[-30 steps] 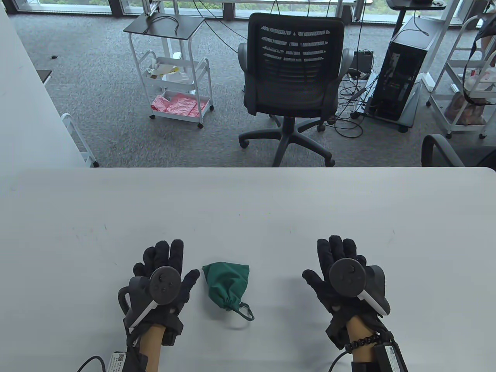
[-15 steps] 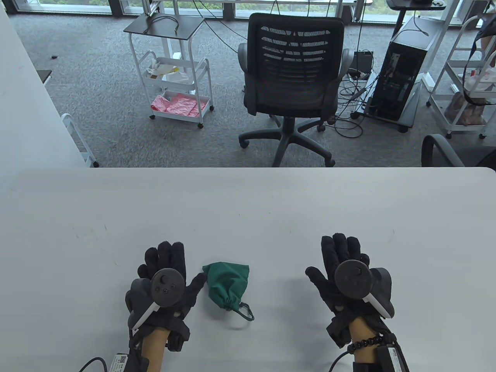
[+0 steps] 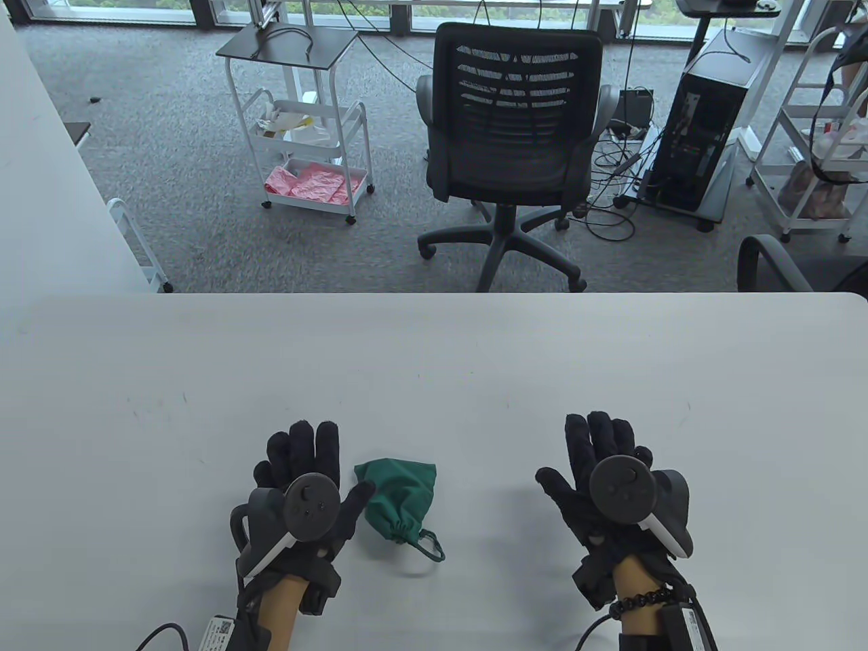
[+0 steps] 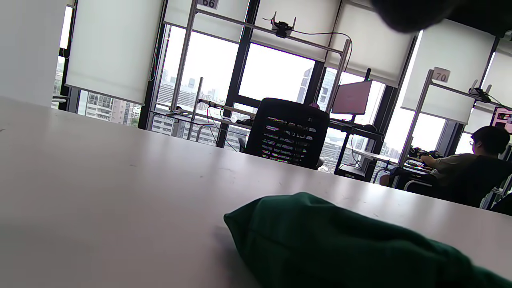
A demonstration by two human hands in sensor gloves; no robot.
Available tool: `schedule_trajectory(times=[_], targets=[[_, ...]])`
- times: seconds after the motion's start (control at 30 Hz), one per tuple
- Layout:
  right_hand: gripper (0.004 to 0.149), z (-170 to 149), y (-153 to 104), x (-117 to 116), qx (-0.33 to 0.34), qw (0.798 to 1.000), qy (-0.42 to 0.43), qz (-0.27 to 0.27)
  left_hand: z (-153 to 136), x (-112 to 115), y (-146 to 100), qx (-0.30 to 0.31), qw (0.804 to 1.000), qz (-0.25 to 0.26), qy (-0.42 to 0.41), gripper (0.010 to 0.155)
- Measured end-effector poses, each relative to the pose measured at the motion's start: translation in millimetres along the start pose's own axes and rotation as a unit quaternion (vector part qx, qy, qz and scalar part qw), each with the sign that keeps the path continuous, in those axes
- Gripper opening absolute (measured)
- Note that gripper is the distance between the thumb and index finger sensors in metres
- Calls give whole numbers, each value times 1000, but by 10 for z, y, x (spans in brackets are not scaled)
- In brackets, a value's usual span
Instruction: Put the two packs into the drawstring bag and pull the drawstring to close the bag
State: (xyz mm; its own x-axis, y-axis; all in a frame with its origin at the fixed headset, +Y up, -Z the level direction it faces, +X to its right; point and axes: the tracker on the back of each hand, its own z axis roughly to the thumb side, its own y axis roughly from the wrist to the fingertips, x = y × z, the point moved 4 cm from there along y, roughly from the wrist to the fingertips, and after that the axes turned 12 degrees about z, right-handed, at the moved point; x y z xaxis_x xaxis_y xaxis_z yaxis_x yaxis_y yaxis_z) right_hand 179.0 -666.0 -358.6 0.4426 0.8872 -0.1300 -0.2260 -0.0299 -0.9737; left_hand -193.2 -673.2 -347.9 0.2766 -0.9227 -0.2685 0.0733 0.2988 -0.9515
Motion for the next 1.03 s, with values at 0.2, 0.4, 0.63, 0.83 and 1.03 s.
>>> schedule_trajectory(times=[0.2, 0.4, 0.63, 0.83, 1.03], targets=[[82, 57, -25, 25, 11, 1000, 6, -14, 20, -22, -44, -5, 1000, 4, 7, 86], [81, 128, -53, 22, 23, 1000, 9, -15, 110, -14, -64, 4, 999, 13, 33, 85], [81, 130, -46, 44, 32, 999, 15, -20, 186, 63, -46, 10, 998, 7, 55, 85], [81, 151, -45, 37, 34, 999, 15, -20, 175, 74, -54, 8, 998, 3, 62, 85], [80, 165, -51, 30, 34, 999, 15, -18, 189, 97, -61, 9, 998, -2, 69, 85]])
